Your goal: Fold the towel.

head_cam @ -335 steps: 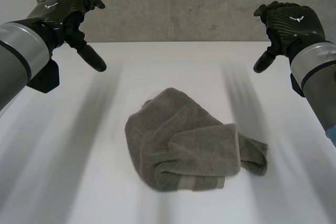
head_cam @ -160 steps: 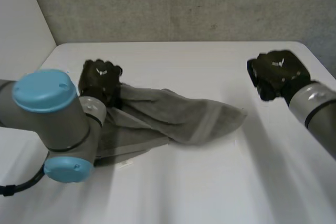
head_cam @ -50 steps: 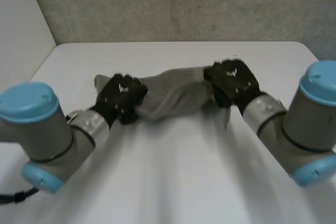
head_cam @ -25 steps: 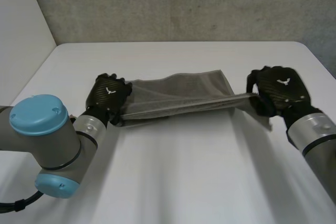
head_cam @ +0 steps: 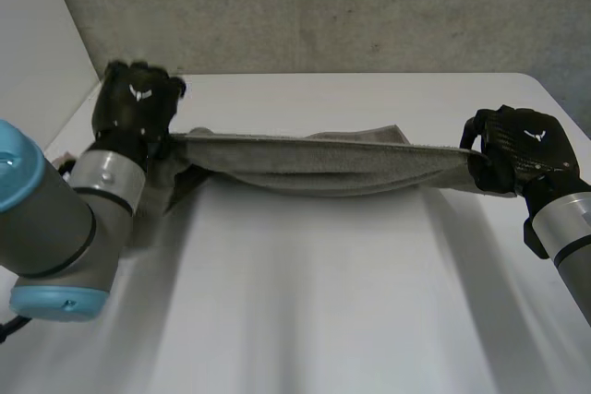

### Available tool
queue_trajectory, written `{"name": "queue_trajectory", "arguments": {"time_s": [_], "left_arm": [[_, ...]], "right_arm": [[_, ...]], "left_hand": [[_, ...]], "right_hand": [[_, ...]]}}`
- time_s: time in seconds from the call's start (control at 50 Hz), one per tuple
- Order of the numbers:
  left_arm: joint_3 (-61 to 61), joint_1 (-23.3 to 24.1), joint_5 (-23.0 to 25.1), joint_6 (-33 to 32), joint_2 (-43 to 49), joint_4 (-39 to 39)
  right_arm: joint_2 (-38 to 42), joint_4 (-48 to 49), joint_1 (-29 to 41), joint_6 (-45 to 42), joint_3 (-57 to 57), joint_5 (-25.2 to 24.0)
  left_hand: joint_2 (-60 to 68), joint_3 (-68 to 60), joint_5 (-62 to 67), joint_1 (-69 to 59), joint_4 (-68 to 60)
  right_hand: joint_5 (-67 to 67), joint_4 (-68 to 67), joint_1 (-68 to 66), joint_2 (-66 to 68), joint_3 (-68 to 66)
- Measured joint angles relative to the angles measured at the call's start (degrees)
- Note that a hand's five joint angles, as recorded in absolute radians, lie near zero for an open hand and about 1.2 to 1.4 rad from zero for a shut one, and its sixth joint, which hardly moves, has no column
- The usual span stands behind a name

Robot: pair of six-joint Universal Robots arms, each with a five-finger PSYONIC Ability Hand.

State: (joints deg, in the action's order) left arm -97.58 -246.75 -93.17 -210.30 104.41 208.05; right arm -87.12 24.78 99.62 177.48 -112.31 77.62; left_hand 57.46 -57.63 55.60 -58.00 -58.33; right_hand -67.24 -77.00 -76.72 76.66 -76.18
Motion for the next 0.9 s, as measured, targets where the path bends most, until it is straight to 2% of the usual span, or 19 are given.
{"name": "queue_trajectory", "arguments": {"time_s": [0.06,0.14,0.26,0.46,0.6,0.7,0.9], "left_arm": [[-1.6,-0.9,0.2,-0.3,2.9,-1.1],[-3.3,-1.9,0.6,-0.5,6.0,-3.7],[-3.6,-2.3,0.7,-0.5,6.0,-7.6],[-4.2,-3.7,0.7,-0.3,-3.3,-8.6],[-7.7,-4.6,0.9,-0.6,-3.8,-8.7],[-9.4,-5.9,1.3,-0.8,-5.6,-9.4],[-3.8,-6.4,5.3,1.0,-23.7,-11.5]], "right_arm": [[0.1,0.0,-0.1,-0.1,0.1,-0.2],[0.4,-0.2,-0.1,-0.2,0.5,-0.5],[0.3,-0.5,0.0,-0.4,1.5,-0.7],[-2.7,-1.9,-0.1,-0.6,3.2,-0.6],[-3.8,-3.7,-0.5,-0.9,3.4,-1.6],[-5.3,-9.4,-0.9,-3.0,7.1,-4.7],[-10.0,-31.3,-1.6,-13.5,26.6,-9.1]], "left_hand": [[19.8,-19.9,20.5,-19.8,-19.1],[28.7,-29.5,28.4,-22.3,-28.2],[29.0,-30.2,28.9,-22.3,-28.5],[24.6,-24.4,27.8,-22.3,-23.5],[29.3,-30.3,28.9,-22.4,-28.6],[29.3,-30.4,29.1,-22.4,-28.6],[29.3,-30.5,29.8,-22.6,-28.6]], "right_hand": [[0.0,0.0,0.0,0.0,0.0],[0.0,0.0,0.0,0.0,0.0],[0.0,0.0,0.0,0.0,0.0],[0.0,0.0,0.0,0.0,0.0],[0.0,0.0,0.0,0.0,0.0],[0.0,0.0,0.0,0.0,0.0],[0.0,0.0,-0.1,0.0,0.0]]}}
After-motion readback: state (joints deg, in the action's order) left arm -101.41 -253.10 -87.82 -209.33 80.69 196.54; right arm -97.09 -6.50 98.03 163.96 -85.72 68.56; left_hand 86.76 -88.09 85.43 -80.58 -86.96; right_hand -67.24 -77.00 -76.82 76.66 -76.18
